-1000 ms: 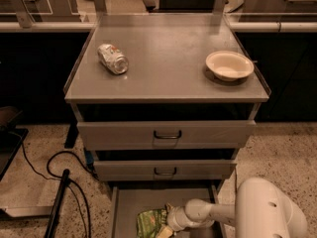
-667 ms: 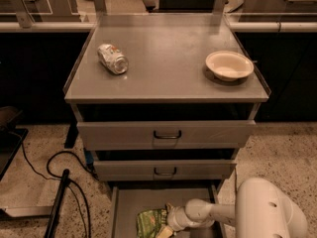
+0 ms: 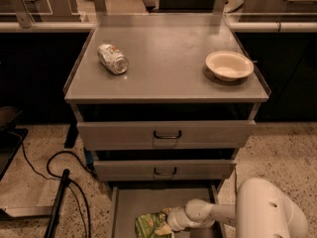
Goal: Pick green jalapeno chip bag from bottom drawer and place on counter
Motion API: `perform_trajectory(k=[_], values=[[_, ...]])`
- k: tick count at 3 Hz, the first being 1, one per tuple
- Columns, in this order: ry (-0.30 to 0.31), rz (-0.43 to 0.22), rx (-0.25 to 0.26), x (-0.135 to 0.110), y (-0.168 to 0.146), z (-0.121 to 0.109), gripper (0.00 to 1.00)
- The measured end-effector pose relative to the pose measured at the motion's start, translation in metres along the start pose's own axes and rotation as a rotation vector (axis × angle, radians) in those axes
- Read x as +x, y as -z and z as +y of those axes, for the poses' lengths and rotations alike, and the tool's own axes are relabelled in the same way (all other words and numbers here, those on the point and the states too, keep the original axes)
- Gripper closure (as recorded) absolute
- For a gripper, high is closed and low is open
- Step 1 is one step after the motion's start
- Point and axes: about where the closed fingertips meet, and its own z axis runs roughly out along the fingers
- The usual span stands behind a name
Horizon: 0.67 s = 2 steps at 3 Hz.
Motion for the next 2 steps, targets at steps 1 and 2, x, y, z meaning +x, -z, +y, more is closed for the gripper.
perform_trajectory(k=[1, 2], values=[[0.000, 0.000, 0.000, 0.0000, 0.0000, 0.0000, 0.64], [0.000, 0.000, 0.000, 0.0000, 0.0000, 0.0000, 0.88]])
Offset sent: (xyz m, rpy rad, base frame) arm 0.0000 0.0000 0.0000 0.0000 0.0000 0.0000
